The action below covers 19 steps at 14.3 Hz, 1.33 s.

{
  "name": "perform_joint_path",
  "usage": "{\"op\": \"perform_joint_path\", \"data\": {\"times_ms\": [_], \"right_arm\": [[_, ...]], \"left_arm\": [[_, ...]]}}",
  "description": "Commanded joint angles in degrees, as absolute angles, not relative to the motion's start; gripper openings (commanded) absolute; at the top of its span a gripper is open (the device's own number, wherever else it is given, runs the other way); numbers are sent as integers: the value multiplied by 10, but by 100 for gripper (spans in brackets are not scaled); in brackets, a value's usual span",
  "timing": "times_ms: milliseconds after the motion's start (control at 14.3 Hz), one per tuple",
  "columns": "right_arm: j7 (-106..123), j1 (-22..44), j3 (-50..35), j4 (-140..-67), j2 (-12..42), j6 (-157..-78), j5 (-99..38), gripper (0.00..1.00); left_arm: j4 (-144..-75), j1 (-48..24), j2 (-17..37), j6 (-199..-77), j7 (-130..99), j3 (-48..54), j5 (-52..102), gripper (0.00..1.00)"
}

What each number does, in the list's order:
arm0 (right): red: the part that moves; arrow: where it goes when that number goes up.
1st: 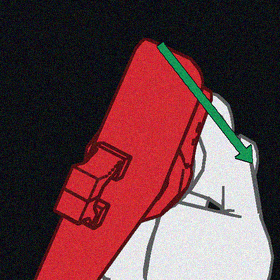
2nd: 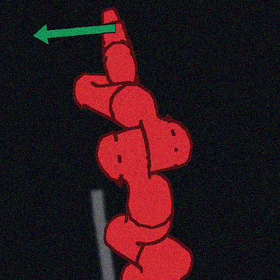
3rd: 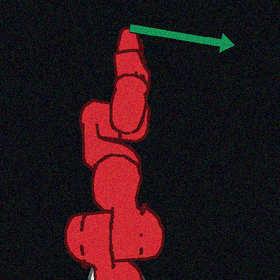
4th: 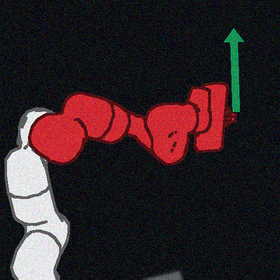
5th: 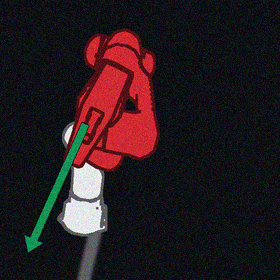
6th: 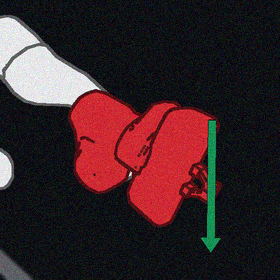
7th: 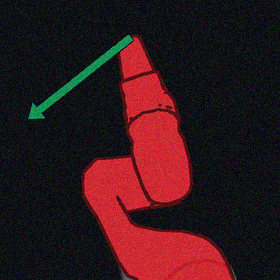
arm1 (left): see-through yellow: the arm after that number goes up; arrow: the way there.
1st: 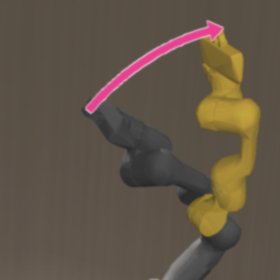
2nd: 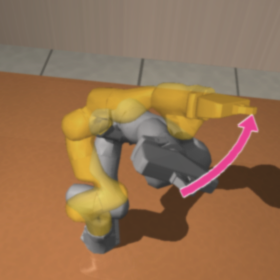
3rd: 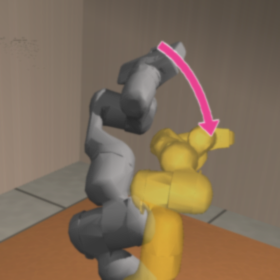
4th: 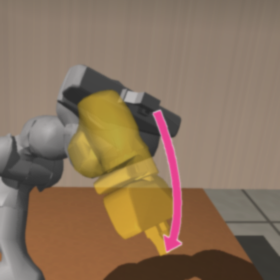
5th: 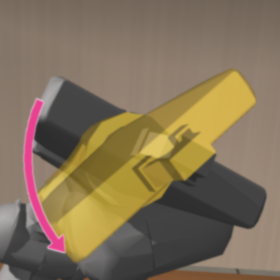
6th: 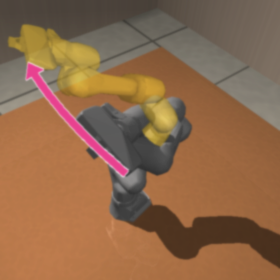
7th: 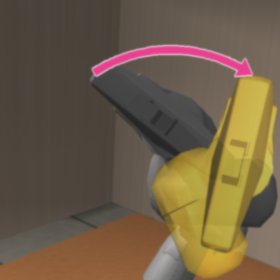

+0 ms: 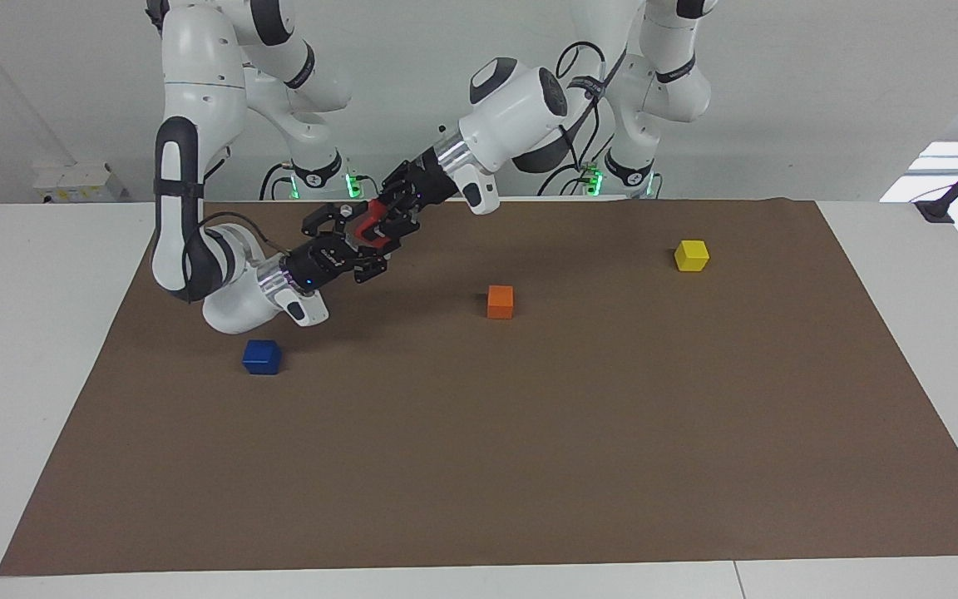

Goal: Transfer red block to right arm and stack on blue block
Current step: 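Close the right gripper on the red cube held by the left gripper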

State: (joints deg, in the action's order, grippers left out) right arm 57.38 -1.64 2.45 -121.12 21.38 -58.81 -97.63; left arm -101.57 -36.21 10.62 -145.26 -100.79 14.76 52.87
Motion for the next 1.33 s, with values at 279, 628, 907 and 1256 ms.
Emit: {"op": "perform_joint_path", "data": {"times_ms": [279, 628, 907, 1256], "right_arm": [[558, -15, 24, -1214, 206, -626, -984, 0], [540, -21, 25, -1212, 203, -630, -980, 0], [527, -20, 25, -1211, 203, -631, -977, 0], [456, -22, 27, -1187, 184, -690, -968, 0]], "left_arm": [[-1025, -353, 89, -1441, -1003, 149, 530, 0], [-1026, -354, 89, -1447, -1002, 147, 530, 0], [-1027, -353, 80, -1449, -1008, 145, 529, 100], [-1058, -303, 17, -1401, -1005, 144, 528, 100]]}}
